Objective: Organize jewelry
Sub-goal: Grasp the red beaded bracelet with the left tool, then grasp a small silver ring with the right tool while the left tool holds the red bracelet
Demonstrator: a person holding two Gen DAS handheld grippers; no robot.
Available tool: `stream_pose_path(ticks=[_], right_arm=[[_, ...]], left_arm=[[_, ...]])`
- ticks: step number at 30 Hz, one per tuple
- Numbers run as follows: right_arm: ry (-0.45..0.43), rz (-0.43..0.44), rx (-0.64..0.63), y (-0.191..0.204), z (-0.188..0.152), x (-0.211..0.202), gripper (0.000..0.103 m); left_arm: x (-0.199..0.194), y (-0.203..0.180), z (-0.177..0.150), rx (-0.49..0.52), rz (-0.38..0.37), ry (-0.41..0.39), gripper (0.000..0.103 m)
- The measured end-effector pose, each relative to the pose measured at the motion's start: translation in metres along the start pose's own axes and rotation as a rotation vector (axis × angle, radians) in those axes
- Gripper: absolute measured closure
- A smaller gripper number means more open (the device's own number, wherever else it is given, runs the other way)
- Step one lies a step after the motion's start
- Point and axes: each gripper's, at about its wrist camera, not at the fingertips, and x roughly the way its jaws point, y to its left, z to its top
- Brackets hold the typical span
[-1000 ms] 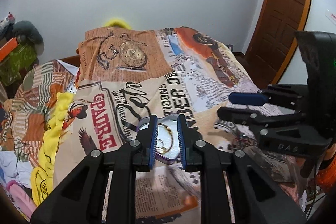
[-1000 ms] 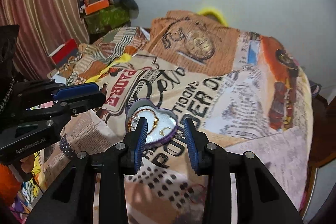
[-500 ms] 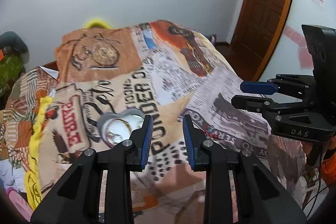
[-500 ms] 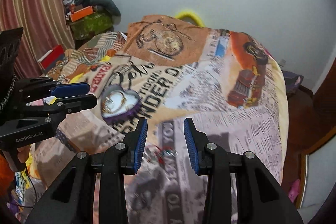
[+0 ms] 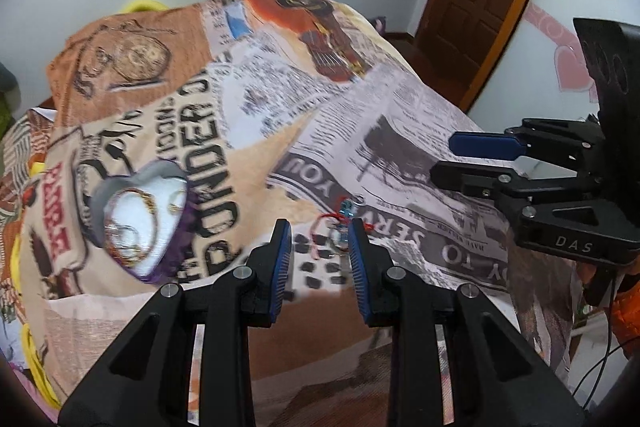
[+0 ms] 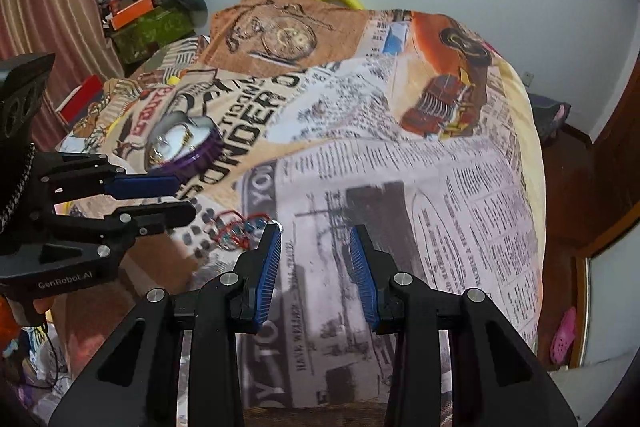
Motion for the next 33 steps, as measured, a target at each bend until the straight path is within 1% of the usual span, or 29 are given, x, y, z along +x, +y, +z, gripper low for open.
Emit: stream_pose_path(ticks=[4, 8, 10, 11, 13, 14, 17, 22, 25, 28, 33], right_arm=[[0.012, 0.012, 0.011, -0.004, -0.005, 0.004, 0.070], [0.027, 0.027, 0.019, -0.008, -0.009, 0.009, 0.070], [0.032, 0.031, 0.020, -0.009, -0.010, 0.011, 0.070], [0.035, 0.033, 0.019, -0.009, -0.011, 0.012, 0.070], [0.042, 0.036, 0.016, -0.008, -0.011, 0.014, 0.070], [0.044, 0.038, 0.015, -0.007, -0.011, 0.015, 0.070], [0.053, 0.046, 0.006, -0.004, -0.012, 0.018, 0.070], [0.065, 0.057, -0.018, 0.004, -0.009, 0.026, 0.070], [0.068, 0.065, -0.036, 0.009, -0.005, 0.031, 0.070], [0.081, 0.080, -0.048, 0.012, -0.002, 0.039, 0.070], [0.098, 0.103, -0.067, 0.017, 0.001, 0.050, 0.070]], left_arm=[[0.014, -0.006, 0.000, 0.005, -0.014, 0.017, 0.075], [0.024, -0.006, 0.002, -0.017, -0.038, 0.033, 0.076], [0.027, -0.005, 0.002, -0.025, -0.043, 0.034, 0.089], [0.027, -0.003, 0.002, -0.032, -0.050, 0.034, 0.092], [0.027, -0.001, 0.002, -0.041, -0.065, 0.028, 0.100], [0.025, -0.001, 0.003, -0.042, -0.068, 0.023, 0.102], [0.019, -0.001, 0.004, -0.033, -0.070, -0.001, 0.103], [0.000, 0.004, 0.009, -0.026, -0.036, -0.062, 0.103], [-0.010, 0.012, 0.011, -0.038, -0.031, -0.089, 0.103], [-0.011, 0.019, 0.014, -0.037, -0.030, -0.068, 0.103], [0.000, 0.026, 0.009, -0.030, 0.014, -0.028, 0.099]])
